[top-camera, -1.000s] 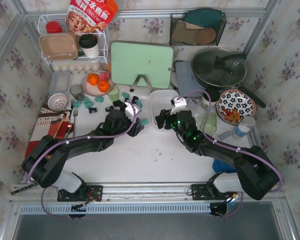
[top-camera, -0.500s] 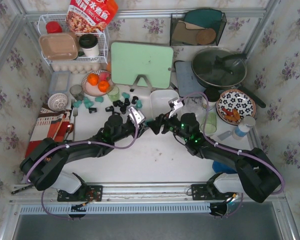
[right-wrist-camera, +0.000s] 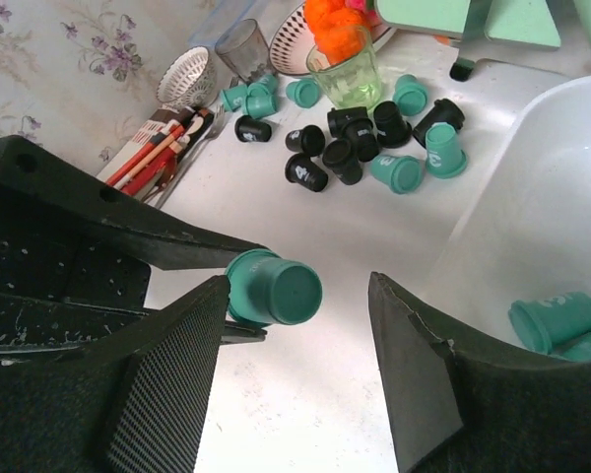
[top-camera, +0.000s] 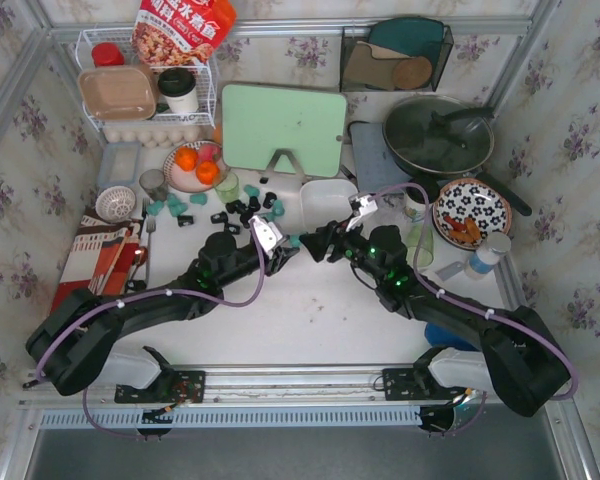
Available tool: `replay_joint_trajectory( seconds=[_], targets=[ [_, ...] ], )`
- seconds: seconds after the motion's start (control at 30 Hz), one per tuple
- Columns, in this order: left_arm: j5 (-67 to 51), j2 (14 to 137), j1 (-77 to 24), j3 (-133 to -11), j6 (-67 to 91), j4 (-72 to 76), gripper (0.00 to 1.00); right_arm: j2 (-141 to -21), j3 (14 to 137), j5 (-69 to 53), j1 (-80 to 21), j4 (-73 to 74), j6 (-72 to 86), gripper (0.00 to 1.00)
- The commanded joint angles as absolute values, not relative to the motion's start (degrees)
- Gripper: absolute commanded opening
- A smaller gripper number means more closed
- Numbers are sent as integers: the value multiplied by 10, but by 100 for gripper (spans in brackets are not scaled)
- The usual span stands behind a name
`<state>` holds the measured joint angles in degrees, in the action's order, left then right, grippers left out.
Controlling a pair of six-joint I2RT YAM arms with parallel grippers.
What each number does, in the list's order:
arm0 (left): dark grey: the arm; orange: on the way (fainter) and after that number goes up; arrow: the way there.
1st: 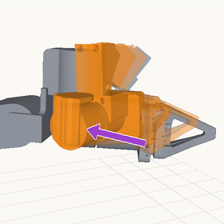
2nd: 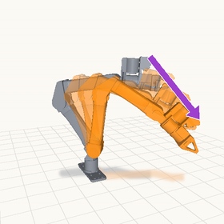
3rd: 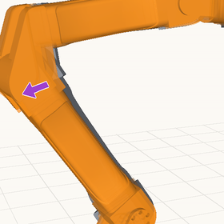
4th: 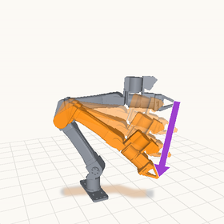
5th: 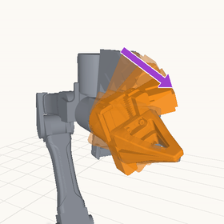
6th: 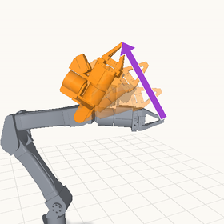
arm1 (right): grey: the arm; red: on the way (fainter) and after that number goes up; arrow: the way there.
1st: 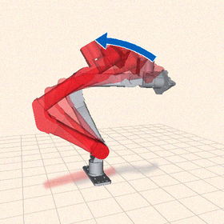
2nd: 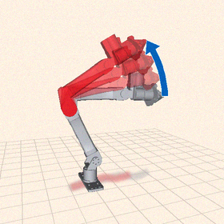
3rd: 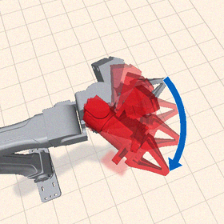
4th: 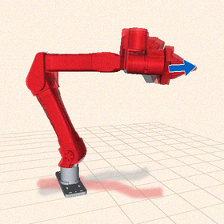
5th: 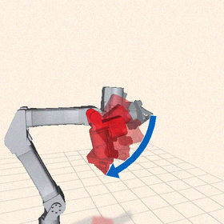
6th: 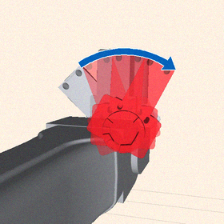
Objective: Mix the coffee capsules in the storage basket
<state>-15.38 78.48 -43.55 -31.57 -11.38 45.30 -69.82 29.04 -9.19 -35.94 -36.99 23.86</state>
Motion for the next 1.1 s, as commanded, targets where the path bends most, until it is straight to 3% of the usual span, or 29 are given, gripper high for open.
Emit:
replay_joint_trajectory(
  seconds=[0.0,0.2,0.5,0.63,0.73,0.87,1.07],
  targets=[
    [-180,779,-437,-316,-109,480,40,-699,287,-126,-358,-400,259,65],
    [-179,776,-438,-320,-107,479,40,-717,285,-200,-357,-449,284,60],
    [-166,775,-439,-324,-106,478,43,-732,288,-208,-357,-454,294,52],
    [-171,775,-439,-324,-104,479,44,-735,287,-198,-356,-450,294,42],
    [-177,775,-440,-325,-103,476,51,-735,288,-185,-356,-444,294,30],
    [-175,774,-442,-326,-105,471,76,-733,285,-169,-354,-439,293,22],
    [-148,763,-443,-322,-111,455,82,-715,278,-78,-353,-401,259,16]
  ],
)
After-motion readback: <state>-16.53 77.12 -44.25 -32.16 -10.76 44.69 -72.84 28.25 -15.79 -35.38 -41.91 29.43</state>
